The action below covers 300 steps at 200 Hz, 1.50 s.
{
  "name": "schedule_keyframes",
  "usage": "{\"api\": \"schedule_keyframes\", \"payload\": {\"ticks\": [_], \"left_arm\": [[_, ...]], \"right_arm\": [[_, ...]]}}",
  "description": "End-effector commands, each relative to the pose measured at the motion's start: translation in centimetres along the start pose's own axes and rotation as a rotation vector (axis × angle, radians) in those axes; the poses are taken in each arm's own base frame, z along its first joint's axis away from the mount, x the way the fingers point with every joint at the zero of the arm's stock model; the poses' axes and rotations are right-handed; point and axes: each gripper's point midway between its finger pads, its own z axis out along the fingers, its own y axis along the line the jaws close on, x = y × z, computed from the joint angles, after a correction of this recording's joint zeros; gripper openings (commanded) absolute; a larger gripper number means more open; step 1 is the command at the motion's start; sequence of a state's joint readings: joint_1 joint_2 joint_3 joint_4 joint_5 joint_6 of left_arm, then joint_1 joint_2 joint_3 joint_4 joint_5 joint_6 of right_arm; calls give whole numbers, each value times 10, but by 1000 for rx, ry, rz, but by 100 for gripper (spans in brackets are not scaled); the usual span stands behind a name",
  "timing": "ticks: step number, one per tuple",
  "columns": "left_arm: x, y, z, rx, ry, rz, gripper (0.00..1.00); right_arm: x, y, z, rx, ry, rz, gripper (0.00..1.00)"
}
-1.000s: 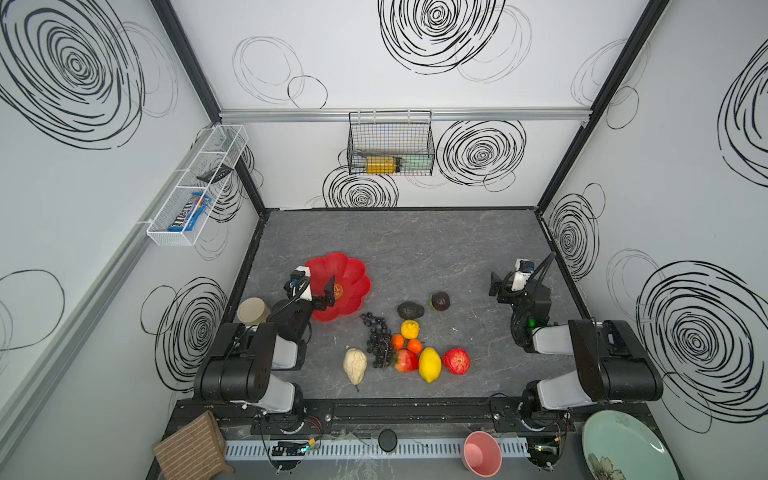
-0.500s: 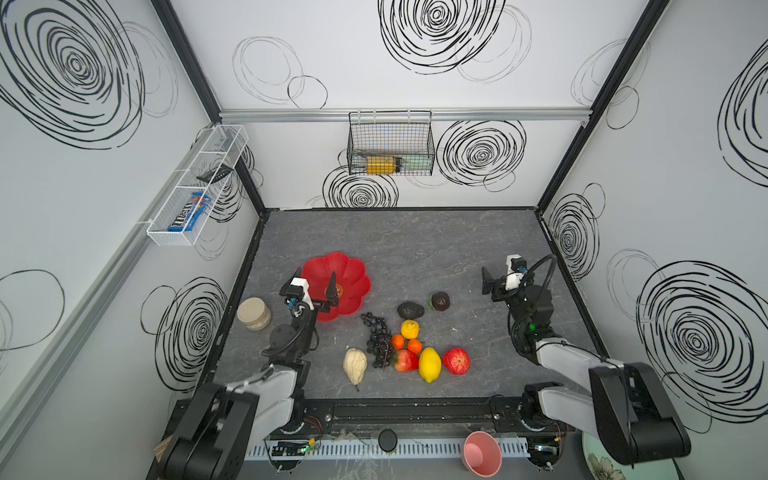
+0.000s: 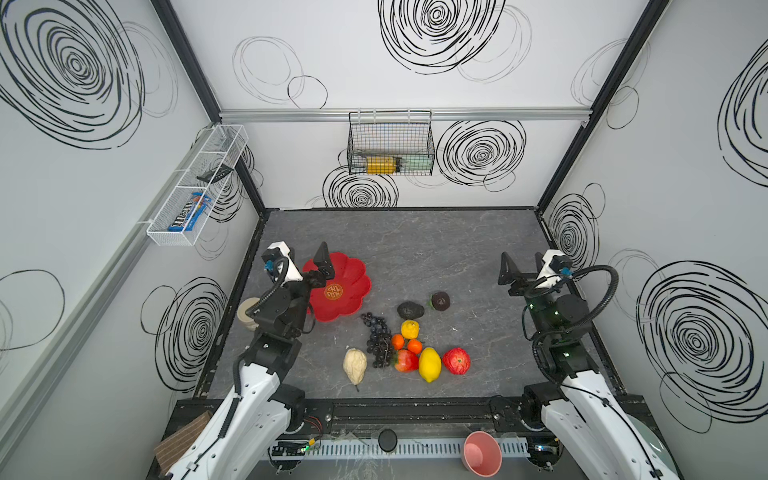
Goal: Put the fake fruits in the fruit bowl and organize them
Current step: 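Grasp the red flower bowl rim with left gripper, drag toward table center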
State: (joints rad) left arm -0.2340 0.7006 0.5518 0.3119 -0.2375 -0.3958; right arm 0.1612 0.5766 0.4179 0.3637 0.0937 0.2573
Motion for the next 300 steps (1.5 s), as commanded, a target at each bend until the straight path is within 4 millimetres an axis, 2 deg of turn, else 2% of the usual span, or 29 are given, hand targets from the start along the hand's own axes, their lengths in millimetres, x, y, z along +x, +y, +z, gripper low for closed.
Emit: {"api": "schedule_keyframes", "payload": {"ticks": [1, 29, 57, 81, 128, 177, 226, 300], "left_arm": [[44, 39, -11, -189, 236, -206, 96], [60, 34, -12, -11, 290, -307, 96], [93, 38, -1, -67, 466, -243, 96], [124, 26, 9, -101, 591, -158, 96], [173, -2, 35, -107, 728, -76, 96], [224, -4, 59, -123, 869, -83, 96], [262, -6, 73, -119, 953, -79, 96], [310, -42, 87, -47, 1040, -55, 96]], "right_arm": [[28, -27, -14, 146, 154, 257, 97], [39, -16, -22, 31, 219, 314, 97], [57, -10, -23, 14, 336, 308, 97], [73, 1, -24, -46, 428, 293, 97], [109, 12, -26, -55, 565, 278, 97], [138, 31, -28, -87, 655, 228, 97], [147, 34, -25, -86, 671, 205, 97], [145, 33, -23, -80, 663, 174, 97]]}}
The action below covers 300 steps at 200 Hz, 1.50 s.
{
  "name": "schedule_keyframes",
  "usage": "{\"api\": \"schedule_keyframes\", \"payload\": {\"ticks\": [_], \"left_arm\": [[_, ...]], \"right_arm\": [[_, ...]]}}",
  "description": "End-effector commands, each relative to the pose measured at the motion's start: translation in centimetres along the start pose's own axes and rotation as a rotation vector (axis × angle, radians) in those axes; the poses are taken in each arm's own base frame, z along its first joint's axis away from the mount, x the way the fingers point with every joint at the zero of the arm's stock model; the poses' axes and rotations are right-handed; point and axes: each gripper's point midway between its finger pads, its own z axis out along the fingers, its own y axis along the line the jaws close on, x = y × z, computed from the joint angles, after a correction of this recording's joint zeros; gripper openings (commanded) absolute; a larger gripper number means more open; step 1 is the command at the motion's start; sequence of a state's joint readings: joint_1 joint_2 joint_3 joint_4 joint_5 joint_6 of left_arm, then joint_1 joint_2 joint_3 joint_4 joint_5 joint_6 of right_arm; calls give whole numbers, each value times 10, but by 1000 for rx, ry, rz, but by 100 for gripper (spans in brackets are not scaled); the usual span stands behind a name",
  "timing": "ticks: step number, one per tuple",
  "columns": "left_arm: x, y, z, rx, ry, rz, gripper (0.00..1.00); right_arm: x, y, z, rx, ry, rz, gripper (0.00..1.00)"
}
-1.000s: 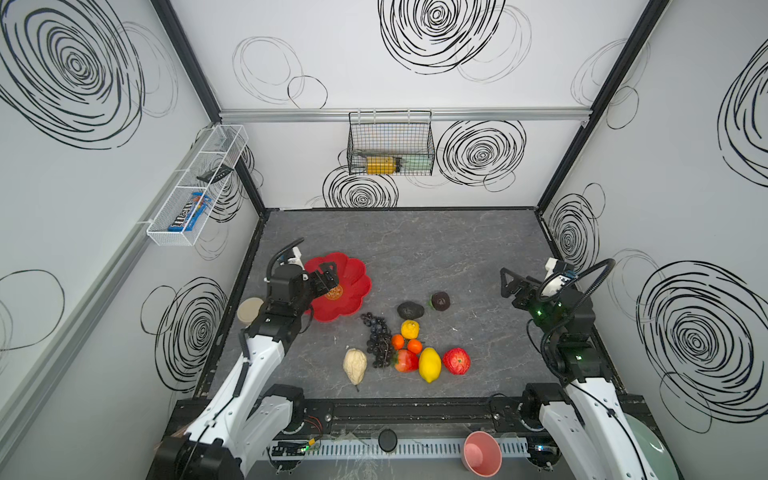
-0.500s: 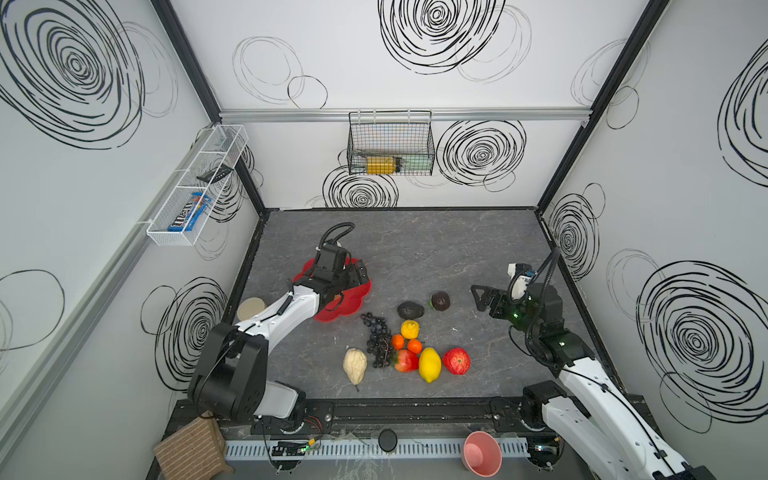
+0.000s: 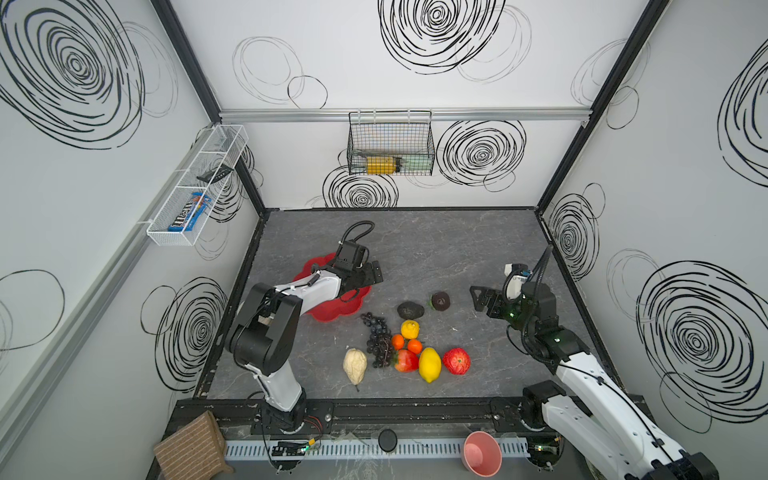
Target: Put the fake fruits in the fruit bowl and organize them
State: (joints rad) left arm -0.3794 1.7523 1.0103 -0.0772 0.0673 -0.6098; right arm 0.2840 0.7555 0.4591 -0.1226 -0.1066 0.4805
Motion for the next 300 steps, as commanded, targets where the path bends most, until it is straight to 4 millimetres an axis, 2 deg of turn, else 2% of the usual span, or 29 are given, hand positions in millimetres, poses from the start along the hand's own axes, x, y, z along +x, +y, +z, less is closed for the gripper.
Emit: {"api": "schedule_keyframes", "payload": {"ticks": [1, 35, 65, 136, 170, 194, 223, 239, 252, 270, 300], "left_arm": [[-8, -24, 9, 52, -16, 22, 96], [-6, -46, 22, 71, -1, 48, 96], [-5, -77, 34, 110, 9, 78, 96], [12, -174, 60, 274, 40, 167, 96], [12, -215, 56, 320, 41, 220, 96], [2, -227, 33, 328, 14, 243, 96], [-20, -217, -18, 309, -60, 250, 96], [-34, -196, -52, 295, -121, 221, 96], [-41, -170, -77, 273, -172, 178, 96], [-45, -123, -102, 223, -232, 107, 96], [-43, -33, -117, 168, -278, -69, 96]], "right_arm": [[-11, 6, -3, -6, -34, -23, 97], [-12, 6, -5, -7, -41, -25, 97], [-12, 4, -6, 3, -45, -24, 97], [-16, 2, -13, 24, -62, -23, 97], [-15, 0, -15, 33, -55, -25, 97], [-14, 1, -16, 31, -50, -24, 97], [-16, 5, -16, 14, -48, -19, 97], [-17, 11, -14, -11, -37, -13, 97], [-17, 17, -10, -32, -24, -10, 97], [-15, 26, -1, -63, 5, -7, 97], [-8, 43, 19, -104, 55, -4, 97]]}}
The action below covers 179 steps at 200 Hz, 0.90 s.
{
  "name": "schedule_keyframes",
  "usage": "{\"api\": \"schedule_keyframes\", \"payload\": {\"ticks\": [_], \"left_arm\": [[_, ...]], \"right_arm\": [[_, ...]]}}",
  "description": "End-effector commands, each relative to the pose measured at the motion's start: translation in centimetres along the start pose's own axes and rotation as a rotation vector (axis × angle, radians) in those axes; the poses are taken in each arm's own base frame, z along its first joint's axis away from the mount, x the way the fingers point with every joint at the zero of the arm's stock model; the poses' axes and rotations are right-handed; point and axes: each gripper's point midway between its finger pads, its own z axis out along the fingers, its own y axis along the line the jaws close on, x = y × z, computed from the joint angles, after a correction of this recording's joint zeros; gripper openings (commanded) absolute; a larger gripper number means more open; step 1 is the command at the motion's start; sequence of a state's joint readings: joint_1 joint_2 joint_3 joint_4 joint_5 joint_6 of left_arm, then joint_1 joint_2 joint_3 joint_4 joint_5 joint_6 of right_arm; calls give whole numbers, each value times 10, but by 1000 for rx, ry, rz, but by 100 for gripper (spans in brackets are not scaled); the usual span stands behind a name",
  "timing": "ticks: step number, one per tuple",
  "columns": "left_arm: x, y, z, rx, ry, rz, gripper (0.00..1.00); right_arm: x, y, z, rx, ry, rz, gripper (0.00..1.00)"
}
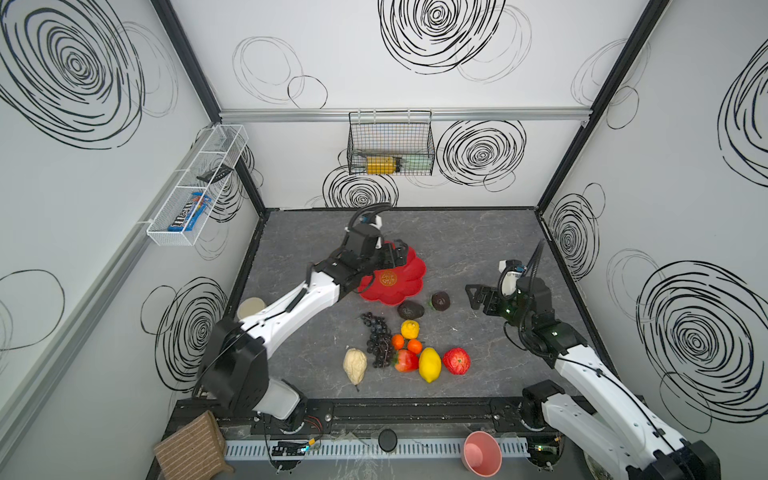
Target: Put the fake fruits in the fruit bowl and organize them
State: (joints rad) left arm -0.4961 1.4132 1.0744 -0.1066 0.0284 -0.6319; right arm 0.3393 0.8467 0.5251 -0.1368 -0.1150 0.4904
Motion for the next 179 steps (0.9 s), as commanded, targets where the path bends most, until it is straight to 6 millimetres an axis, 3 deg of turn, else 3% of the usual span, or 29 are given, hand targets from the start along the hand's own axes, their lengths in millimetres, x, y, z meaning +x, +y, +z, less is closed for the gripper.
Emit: {"api": "schedule_keyframes", "payload": {"ticks": [1, 24, 58, 135, 179], "left_arm": [[13, 70, -10, -107, -26, -133, 96], [26, 121, -17, -145, -27, -224, 96], [43, 138, -3, -84, 17, -279, 96], [65, 106, 56, -9, 140, -238, 96], [55, 75, 86, 12, 161, -180, 96]], "right_arm": [[-11, 25, 10, -75, -7, 8, 97], [-3, 37, 29, -93, 41, 5, 97], [12, 50, 62, -90, 125, -7, 97], [31, 53, 121, -38, 286, -6, 97], [25, 38, 136, -3, 287, 12, 97]]}}
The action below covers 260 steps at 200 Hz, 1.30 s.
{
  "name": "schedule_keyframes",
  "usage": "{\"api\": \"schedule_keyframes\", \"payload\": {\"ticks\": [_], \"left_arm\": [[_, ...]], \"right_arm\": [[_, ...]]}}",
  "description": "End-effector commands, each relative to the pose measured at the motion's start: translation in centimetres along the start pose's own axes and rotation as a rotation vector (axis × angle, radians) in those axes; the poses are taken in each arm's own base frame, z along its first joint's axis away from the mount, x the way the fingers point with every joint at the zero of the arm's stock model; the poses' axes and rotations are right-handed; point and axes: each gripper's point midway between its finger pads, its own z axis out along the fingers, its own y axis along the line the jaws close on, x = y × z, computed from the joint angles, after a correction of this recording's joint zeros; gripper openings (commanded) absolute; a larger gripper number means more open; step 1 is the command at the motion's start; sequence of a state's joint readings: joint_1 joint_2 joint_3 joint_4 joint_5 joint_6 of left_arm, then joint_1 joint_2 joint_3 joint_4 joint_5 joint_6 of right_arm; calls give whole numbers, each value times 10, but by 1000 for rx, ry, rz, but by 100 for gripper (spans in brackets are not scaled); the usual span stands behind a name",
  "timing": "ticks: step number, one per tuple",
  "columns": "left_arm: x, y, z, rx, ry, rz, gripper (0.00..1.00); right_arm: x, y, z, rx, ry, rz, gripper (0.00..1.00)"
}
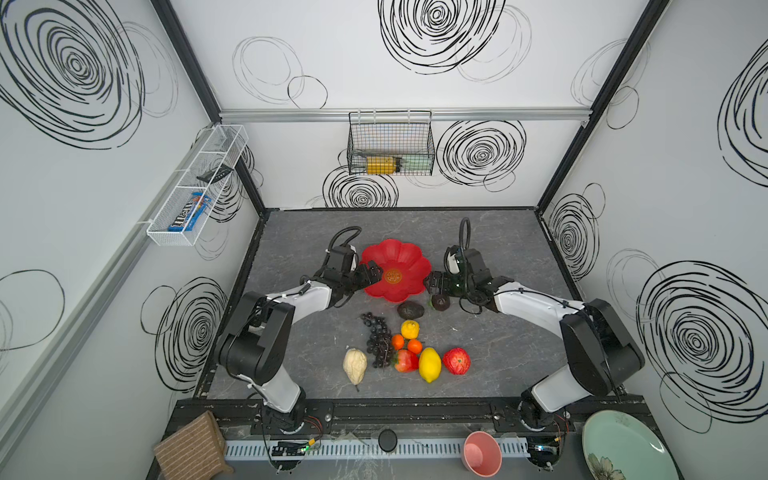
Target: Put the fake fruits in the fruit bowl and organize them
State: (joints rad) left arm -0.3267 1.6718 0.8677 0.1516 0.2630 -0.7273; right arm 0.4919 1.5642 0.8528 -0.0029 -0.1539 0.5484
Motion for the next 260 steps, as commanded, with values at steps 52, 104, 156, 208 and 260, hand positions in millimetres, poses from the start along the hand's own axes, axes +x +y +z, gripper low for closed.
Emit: {"api": "schedule_keyframes", "payload": {"ticks": [52, 104, 156, 208, 260], "left_arm": [[-19, -63, 37, 66, -7, 89, 96], [-31, -53, 17, 25, -57, 83, 96], [-43, -44, -68, -46, -230, 132, 96], [6, -21, -131, -10, -341, 148, 96], [53, -13, -162, 100, -374, 195, 96]], "right_arm": [[-34, -29, -9, 9, -61, 72, 97], [-38, -35, -21, 30, -76, 63, 97], [-34, -28, -63, 30, -127, 34, 97], [5, -18, -96, 12, -122, -22, 97], [64, -13, -112, 42, -24, -22, 98]]}}
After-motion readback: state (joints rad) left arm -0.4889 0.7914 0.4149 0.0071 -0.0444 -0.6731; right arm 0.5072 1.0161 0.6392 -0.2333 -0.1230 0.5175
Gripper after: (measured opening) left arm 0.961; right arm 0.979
